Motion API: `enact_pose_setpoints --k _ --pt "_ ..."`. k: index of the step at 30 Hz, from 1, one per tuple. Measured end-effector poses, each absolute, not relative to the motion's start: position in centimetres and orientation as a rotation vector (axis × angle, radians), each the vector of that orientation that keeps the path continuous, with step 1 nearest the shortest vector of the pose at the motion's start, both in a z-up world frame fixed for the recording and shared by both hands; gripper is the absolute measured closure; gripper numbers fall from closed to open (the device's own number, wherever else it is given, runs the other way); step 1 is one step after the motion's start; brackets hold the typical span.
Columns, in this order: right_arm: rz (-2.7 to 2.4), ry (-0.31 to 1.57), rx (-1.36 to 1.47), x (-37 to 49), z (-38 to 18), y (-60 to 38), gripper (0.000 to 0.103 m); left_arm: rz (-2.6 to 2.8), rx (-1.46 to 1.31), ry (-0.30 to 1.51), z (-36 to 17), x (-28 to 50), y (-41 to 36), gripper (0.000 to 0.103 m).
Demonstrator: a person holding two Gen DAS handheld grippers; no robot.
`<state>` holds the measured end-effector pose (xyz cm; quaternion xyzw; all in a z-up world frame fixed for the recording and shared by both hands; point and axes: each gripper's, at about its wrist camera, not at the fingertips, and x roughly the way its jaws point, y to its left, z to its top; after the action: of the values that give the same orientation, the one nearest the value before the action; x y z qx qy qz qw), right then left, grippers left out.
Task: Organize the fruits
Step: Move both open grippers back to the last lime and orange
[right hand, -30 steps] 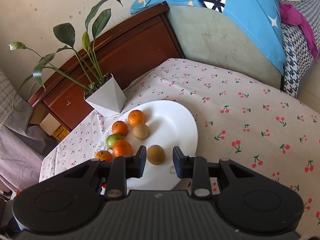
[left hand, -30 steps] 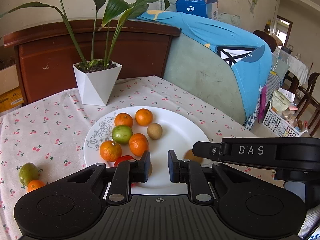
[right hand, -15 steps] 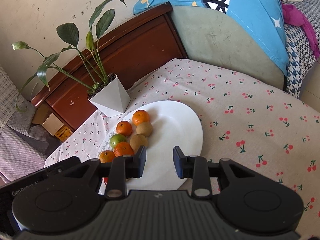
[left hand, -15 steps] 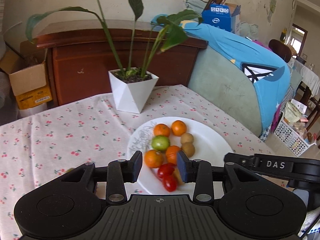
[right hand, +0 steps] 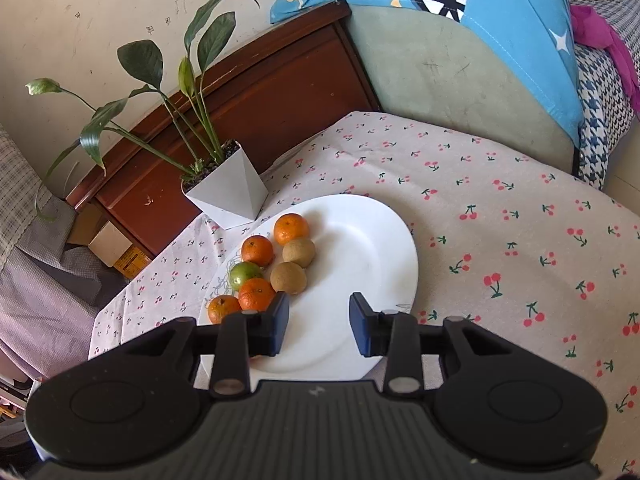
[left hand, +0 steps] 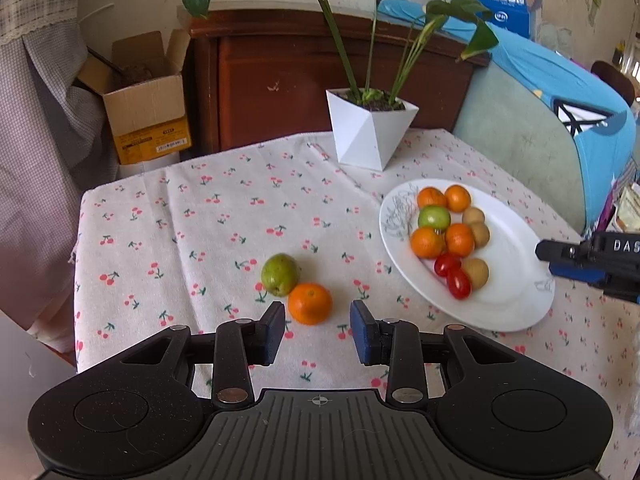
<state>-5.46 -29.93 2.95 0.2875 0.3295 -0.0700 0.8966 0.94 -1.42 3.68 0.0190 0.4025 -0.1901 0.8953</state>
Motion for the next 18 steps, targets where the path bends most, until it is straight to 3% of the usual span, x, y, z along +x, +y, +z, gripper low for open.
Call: enact_pose_setpoints --k 18 --pt "0.055 0.691 0.533 -4.2 3.0 -25.3 0.068 -0.27 -0.155 0.804 3.3 2.9 1.3 0.067"
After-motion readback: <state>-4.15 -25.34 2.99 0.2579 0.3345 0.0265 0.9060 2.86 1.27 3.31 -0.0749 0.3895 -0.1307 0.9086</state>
